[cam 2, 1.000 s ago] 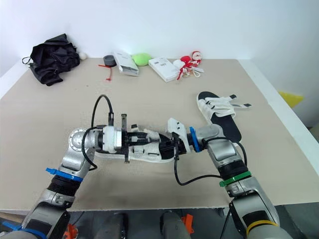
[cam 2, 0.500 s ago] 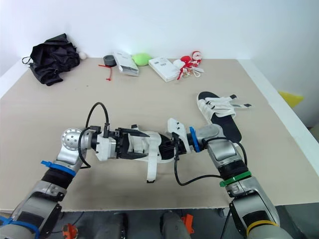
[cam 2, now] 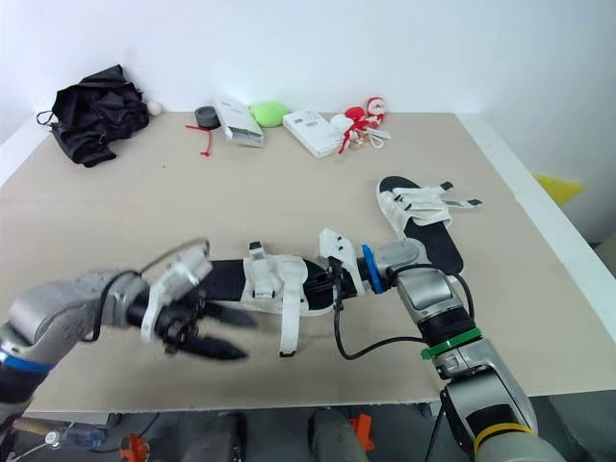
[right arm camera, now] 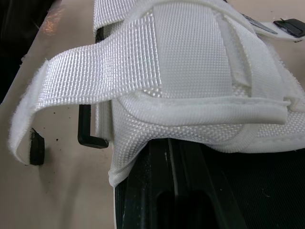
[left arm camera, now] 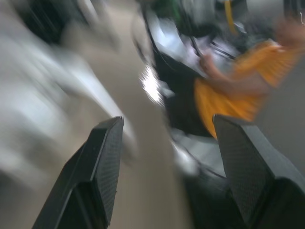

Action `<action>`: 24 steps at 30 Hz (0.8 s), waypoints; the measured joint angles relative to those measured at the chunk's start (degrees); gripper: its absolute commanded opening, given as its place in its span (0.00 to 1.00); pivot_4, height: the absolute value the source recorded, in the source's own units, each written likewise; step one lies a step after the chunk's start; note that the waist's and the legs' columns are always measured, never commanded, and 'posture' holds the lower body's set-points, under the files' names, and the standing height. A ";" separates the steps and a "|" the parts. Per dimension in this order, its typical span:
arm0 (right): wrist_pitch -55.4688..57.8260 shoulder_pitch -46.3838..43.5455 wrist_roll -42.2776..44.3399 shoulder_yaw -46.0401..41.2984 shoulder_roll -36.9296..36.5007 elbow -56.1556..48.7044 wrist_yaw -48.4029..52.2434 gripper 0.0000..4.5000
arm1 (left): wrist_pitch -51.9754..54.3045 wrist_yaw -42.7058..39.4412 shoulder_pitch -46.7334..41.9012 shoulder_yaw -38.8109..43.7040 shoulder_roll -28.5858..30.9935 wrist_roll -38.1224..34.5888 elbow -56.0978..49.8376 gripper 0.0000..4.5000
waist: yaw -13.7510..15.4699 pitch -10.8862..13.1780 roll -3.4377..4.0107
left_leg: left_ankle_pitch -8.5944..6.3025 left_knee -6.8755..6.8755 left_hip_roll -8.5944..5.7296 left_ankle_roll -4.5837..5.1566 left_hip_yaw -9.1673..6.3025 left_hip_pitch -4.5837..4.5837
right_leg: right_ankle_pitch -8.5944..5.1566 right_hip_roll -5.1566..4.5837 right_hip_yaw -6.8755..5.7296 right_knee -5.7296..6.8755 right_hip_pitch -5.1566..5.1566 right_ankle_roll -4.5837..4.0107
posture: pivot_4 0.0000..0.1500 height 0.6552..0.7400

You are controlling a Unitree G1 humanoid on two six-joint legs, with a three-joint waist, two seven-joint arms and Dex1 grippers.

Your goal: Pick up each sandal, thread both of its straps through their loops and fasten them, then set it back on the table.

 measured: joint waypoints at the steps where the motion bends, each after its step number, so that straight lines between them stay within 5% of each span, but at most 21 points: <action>1: 0.02 0.01 -0.03 -0.03 -0.17 0.06 -0.04 0.00 | 1.74 2.06 0.47 -0.11 -1.11 0.05 -0.08 0.68 | 0.19 0.00 -0.02 | 0.01 0.03 0.01 0.00 -0.07 0.00 | 0.00 0.03 -0.05 0.01 0.03 -0.05 | 1.00 1.00; 9: 0.09 0.35 0.00 -0.23 -0.17 -0.21 -0.22 0.00 | 1.33 10.74 -1.47 -0.83 -8.52 7.62 4.57 0.68 | 0.23 0.00 -0.01 | 0.03 0.10 -0.03 -0.01 -0.03 0.01 | -0.02 0.04 0.05 0.01 0.05 -0.23 | 1.00 1.00; 24: 1.26 0.76 0.02 -0.52 -0.39 -1.46 -0.47 0.00 | 1.49 11.04 -5.90 -5.19 -18.20 12.80 7.98 0.63 | 0.21 -0.01 -0.03 | -0.02 0.09 -0.11 -0.05 -0.05 -0.01 | -0.01 0.02 0.10 0.02 0.07 0.02 | 1.00 1.00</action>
